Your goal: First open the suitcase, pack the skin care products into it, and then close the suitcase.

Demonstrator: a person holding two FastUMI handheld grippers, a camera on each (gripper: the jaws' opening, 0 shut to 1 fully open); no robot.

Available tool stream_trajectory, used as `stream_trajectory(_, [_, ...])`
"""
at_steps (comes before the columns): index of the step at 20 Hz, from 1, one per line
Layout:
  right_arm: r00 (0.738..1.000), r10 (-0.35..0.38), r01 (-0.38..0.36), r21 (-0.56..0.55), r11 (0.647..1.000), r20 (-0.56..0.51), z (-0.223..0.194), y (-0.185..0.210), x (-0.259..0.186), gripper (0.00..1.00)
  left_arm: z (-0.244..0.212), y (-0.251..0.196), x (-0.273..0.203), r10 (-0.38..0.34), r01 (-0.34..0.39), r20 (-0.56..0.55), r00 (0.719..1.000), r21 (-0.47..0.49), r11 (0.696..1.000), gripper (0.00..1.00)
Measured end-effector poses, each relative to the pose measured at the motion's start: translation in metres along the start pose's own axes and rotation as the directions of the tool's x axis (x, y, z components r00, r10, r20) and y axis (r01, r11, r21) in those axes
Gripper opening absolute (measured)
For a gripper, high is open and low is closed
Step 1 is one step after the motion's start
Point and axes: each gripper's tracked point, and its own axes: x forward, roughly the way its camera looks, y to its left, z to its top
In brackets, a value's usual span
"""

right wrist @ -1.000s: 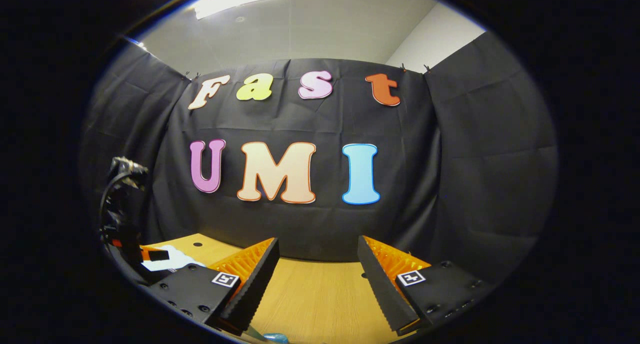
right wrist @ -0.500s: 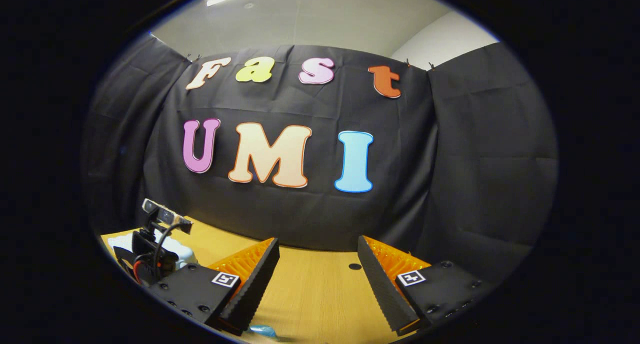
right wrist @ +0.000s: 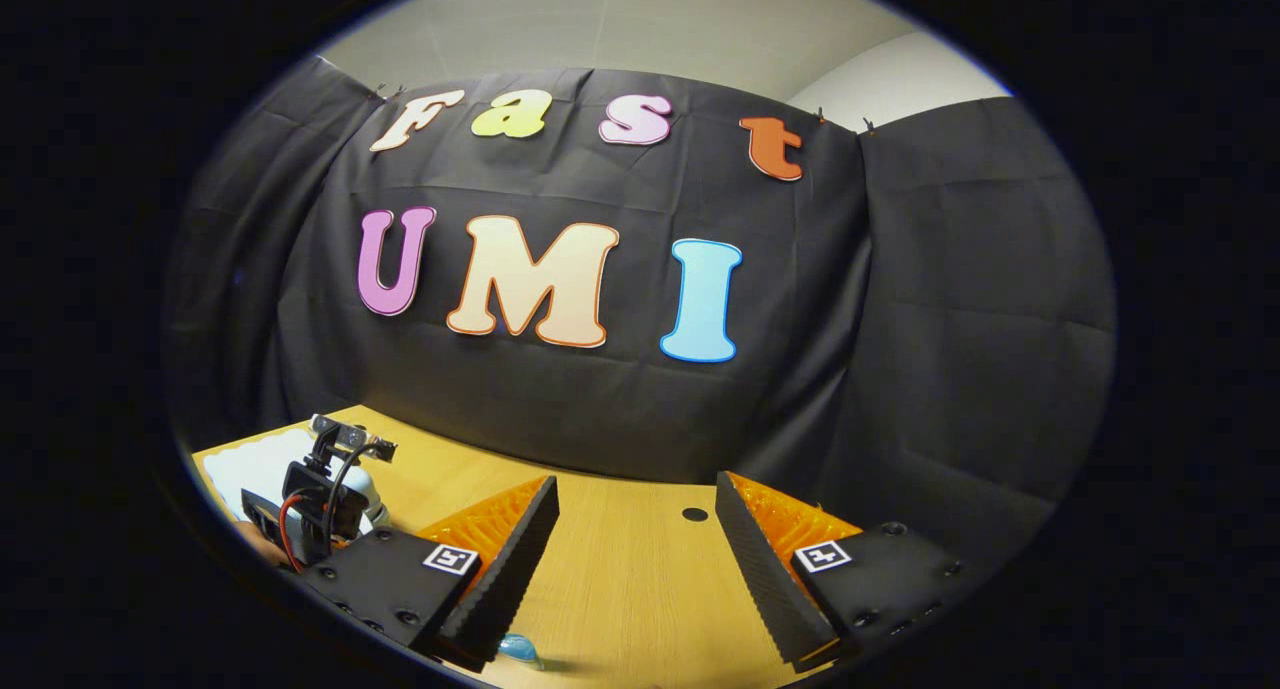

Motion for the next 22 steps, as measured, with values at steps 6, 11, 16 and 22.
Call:
stream_trajectory(6, [1.000,0.010,-0.010,0.006,1.000,-0.001,-0.003,0.004,-0.001,0.98,0.008,-0.006,-0.011,-0.035,0.035,0.004,0.999,0.064,0.997,0.05])
stream_trajectory(11, [0.998,0.056,-0.057,0.019,0.998,0.025,0.003,0.019,0.000,0.99,0.053,0.001,-0.046,-0.005,-0.017,0.136,0.991,0.164,0.986,0.00])
stream_trajectory(16, [0.993,0.117,-0.119,0.063,0.991,0.032,0.004,0.047,0.002,1.00,0.091,0.028,-0.096,-0.021,-0.004,0.180,0.983,0.136,0.991,0.00])
stream_trajectory(22, [0.989,0.147,-0.149,0.080,0.986,0.033,0.004,0.072,0.001,0.99,0.136,0.086,-0.145,-0.011,-0.020,0.249,0.968,0.120,0.993,0.00])
